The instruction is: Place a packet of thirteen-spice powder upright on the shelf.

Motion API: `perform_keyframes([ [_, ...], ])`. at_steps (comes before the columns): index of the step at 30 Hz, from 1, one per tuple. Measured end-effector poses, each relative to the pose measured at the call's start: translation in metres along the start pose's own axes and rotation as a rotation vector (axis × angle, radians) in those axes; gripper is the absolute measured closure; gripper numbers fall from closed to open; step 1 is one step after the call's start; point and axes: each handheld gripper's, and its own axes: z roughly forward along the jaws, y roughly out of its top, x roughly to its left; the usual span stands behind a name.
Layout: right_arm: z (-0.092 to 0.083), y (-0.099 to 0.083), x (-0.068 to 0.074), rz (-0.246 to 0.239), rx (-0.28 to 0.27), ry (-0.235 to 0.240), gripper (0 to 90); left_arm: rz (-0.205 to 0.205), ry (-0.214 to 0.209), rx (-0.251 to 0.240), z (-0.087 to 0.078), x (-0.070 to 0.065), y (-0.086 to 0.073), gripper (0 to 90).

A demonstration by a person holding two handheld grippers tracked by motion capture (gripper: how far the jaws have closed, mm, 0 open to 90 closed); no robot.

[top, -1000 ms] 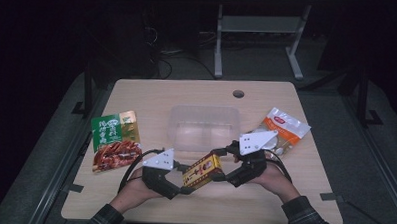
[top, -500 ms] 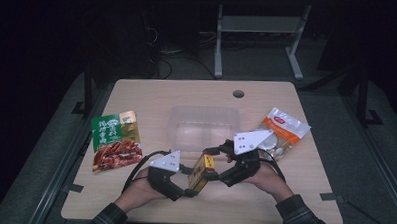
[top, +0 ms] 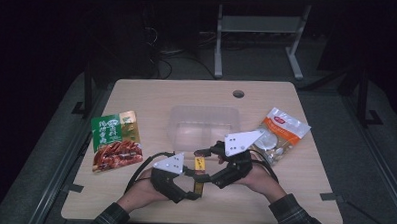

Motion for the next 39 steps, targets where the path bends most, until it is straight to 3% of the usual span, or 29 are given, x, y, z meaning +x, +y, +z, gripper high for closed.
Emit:
perform_keyframes([
  [3, 0.001, 0.001, 0.000, 0.016, 0.011, -0.002, 31.1, -0.010, -0.004, -0.003, 0.002, 0.001, -0.001, 31.4],
  [12, 0.002, -0.001, -0.001, 0.012, 0.025, -0.028, 31.5, -0.021, 0.058, 0.021, 0.000, 0.003, -0.009, 25.0],
  [19, -0.001, -0.002, -0.005, 0.019, 0.048, -0.034, 31.6, -0.079, 0.096, 0.033, -0.014, 0.002, -0.025, 20.5],
  [25, -0.003, 0.001, -0.014, 0.007, 0.071, -0.032, 31.7, -0.144, 0.172, 0.055, -0.028, -0.003, -0.040, 19.3],
  [27, -0.004, 0.003, -0.017, 0.003, 0.087, -0.027, 31.7, -0.142, 0.184, 0.060, -0.030, -0.004, -0.042, 19.3],
  [31, -0.007, 0.008, -0.022, -0.015, 0.082, -0.049, 31.7, -0.175, 0.237, 0.057, -0.040, -0.009, -0.050, 19.3],
  [39, -0.013, 0.018, -0.035, -0.026, 0.103, -0.084, 31.6, -0.176, 0.247, 0.046, -0.041, -0.009, -0.050, 19.7],
])
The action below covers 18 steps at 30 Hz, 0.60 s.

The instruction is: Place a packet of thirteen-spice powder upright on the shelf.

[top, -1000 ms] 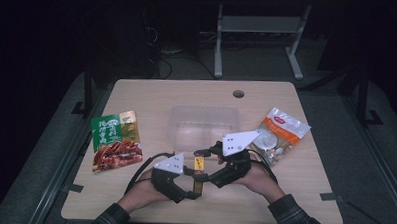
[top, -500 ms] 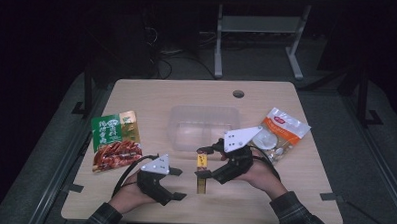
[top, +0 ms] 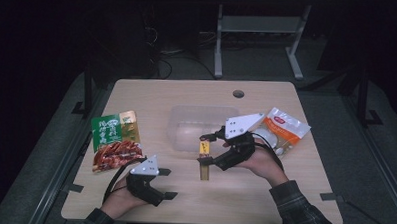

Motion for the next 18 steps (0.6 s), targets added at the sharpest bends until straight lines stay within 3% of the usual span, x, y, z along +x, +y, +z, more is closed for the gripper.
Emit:
perform_keyframes([
  [14, -0.007, 0.014, -0.033, -0.014, 0.006, -0.026, 31.6, 0.009, -0.005, 0.022, 0.003, 0.004, -0.001, 19.9],
  [18, -0.009, 0.019, -0.047, -0.021, 0.003, -0.038, 31.6, -0.007, -0.006, 0.020, 0.002, 0.005, -0.002, 20.0],
])
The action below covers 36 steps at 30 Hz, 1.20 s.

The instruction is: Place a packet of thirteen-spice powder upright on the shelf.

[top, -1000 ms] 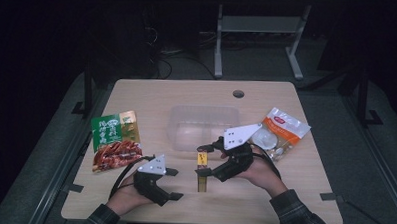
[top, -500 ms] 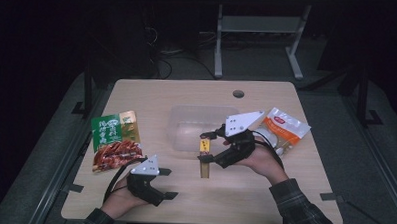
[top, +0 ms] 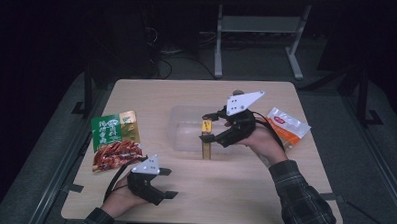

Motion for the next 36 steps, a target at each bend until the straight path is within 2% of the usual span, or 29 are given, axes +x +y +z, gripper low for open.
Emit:
perform_keyframes([
  [4, 0.001, 0.002, -0.012, -0.013, -0.002, -0.013, 31.6, -0.001, -0.001, -0.001, 0.000, 0.001, 0.000, 20.2],
  [10, 0.004, 0.001, -0.029, -0.005, 0.008, -0.009, 31.6, -0.004, -0.006, 0.003, 0.000, 0.001, -0.001, 20.2],
  [11, 0.005, -0.001, -0.036, -0.016, -0.022, -0.021, 31.6, -0.008, -0.006, 0.000, 0.001, 0.001, -0.001, 20.2],
  [13, 0.006, -0.004, -0.042, -0.002, -0.041, -0.022, 31.6, -0.008, -0.007, 0.000, 0.001, 0.002, -0.002, 20.2],
  [21, 0.011, -0.020, -0.063, 0.022, -0.052, -0.037, 31.6, -0.021, 0.003, -0.002, -0.002, 0.001, -0.006, 20.2],
  [26, 0.012, -0.026, -0.071, 0.033, -0.068, -0.046, 31.6, -0.033, 0.021, 0.005, -0.007, -0.003, -0.013, 20.2],
  [36, 0.015, -0.036, -0.080, 0.034, -0.084, -0.019, 31.6, -0.070, 0.048, -0.001, -0.016, -0.009, -0.026, 20.1],
])
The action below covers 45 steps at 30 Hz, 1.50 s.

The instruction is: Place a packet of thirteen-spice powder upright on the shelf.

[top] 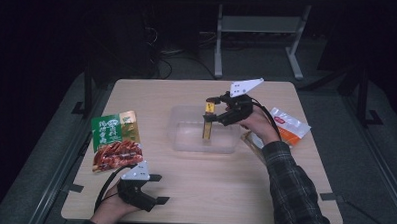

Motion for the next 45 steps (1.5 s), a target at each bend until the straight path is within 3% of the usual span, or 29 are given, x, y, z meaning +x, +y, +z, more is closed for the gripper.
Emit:
perform_keyframes([
  [11, 0.015, -0.017, -0.009, 0.002, 0.079, 0.022, 31.4, -0.027, 0.010, 0.009, -0.004, -0.003, -0.007, 20.1],
  [25, 0.022, -0.020, -0.008, -0.001, 0.155, -0.027, 29.8, -0.015, 0.003, 0.017, -0.002, -0.003, -0.005, 20.1],
  [33, 0.019, -0.018, -0.008, 0.019, 0.141, -0.060, 23.0, -0.017, -0.003, 0.011, -0.001, -0.002, -0.004, 20.1],
  [41, 0.006, 0.000, 0.008, 0.058, 0.125, -0.093, 18.1, -0.013, 0.001, 0.007, -0.003, 0.001, -0.002, 20.1],
  [45, 0.003, 0.009, 0.022, 0.086, 0.166, -0.111, 17.1, -0.005, -0.003, 0.006, -0.002, 0.003, 0.002, 20.1],
])
